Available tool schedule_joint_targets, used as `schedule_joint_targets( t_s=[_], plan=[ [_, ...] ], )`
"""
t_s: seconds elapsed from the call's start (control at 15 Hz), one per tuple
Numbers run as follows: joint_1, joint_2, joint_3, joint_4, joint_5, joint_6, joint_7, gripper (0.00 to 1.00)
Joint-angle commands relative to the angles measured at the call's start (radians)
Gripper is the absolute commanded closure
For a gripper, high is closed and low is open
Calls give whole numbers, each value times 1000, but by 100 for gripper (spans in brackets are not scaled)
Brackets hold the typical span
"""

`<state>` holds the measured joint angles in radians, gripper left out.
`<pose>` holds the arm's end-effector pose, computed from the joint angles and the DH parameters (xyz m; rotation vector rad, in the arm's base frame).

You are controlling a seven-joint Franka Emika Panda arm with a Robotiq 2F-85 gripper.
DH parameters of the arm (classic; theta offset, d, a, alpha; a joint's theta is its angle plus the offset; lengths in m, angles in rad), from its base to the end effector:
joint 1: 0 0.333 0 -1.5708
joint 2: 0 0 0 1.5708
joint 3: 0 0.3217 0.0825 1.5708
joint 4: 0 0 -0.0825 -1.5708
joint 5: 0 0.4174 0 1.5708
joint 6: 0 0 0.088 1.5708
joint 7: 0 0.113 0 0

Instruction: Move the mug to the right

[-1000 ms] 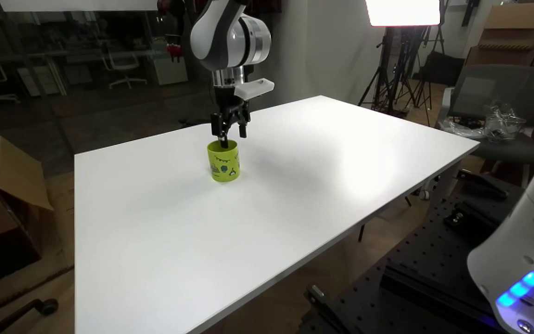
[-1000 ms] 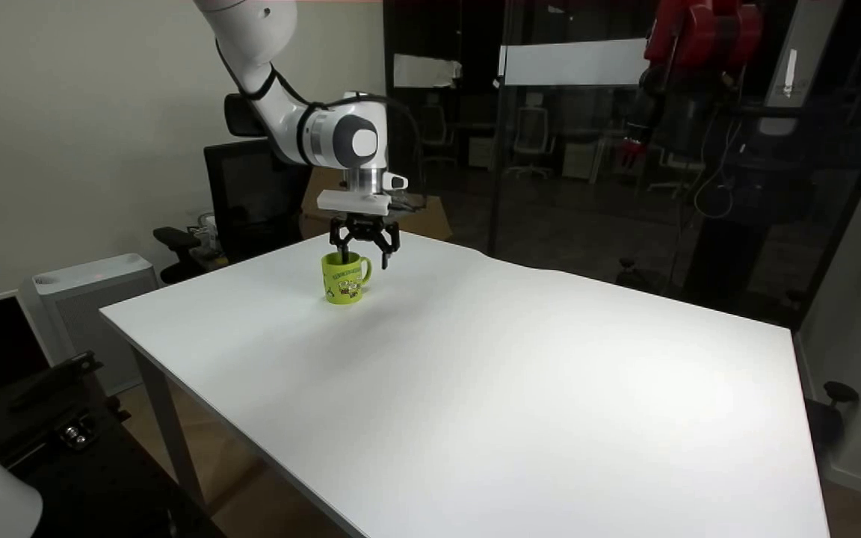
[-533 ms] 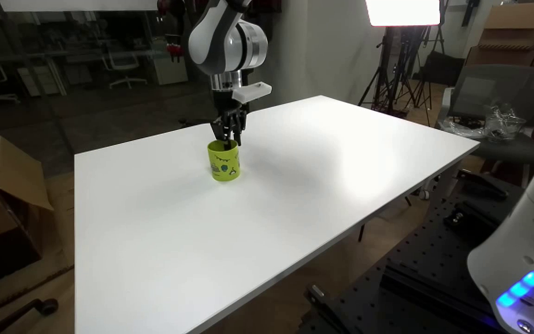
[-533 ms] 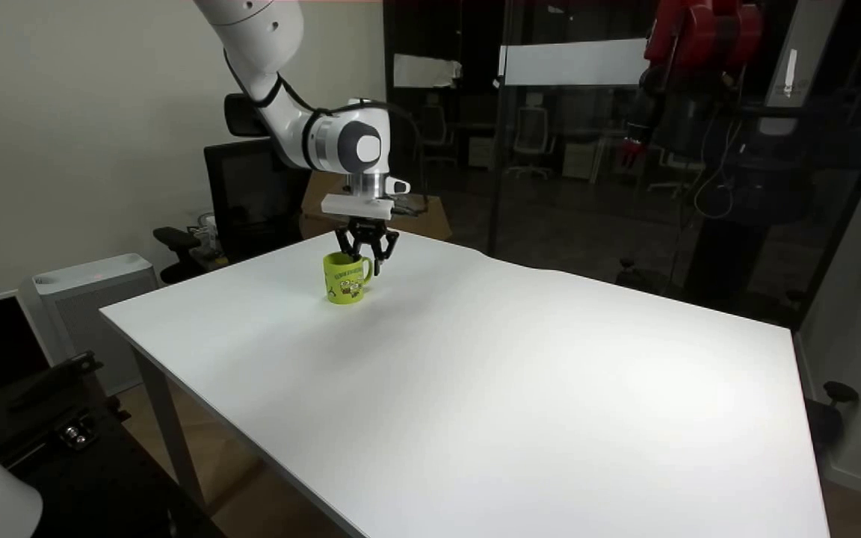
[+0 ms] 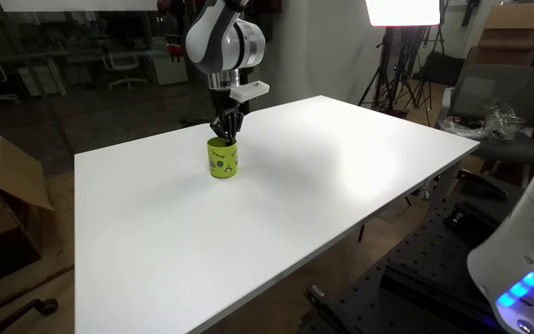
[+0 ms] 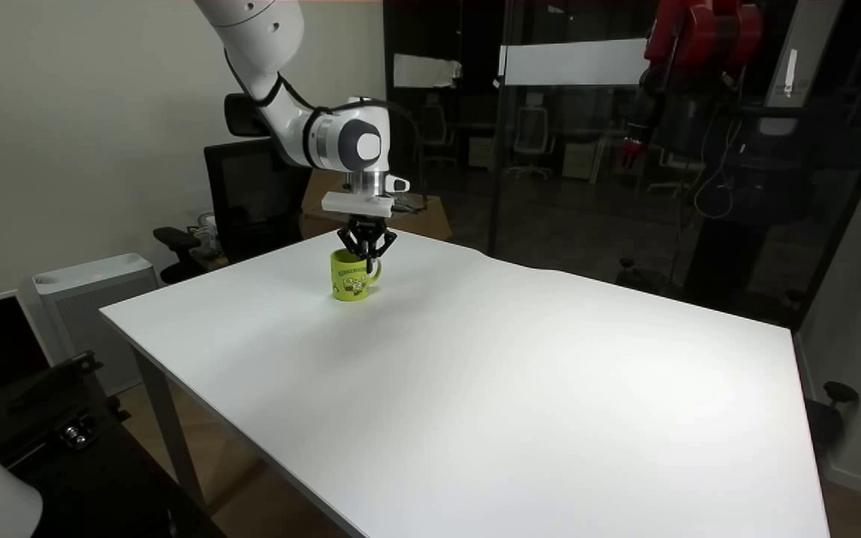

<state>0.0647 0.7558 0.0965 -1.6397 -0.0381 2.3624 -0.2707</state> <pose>0.7012 0.1071 0.1462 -3.0268 -0.6677 0.0420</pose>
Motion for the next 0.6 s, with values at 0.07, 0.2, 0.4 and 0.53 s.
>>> schedule_joint_targets(
  t_s=[0.07,0.2,0.4,0.53],
  plan=[
    [-8,10,2,28,-7,-15,11,97],
    [-18,-12,-6,-3,-4,-5,19,97],
    [-56,-66,-19,-92,15,26,31,97],
    [-95,-122,-41,-189,31,70,53,97]
  ],
)
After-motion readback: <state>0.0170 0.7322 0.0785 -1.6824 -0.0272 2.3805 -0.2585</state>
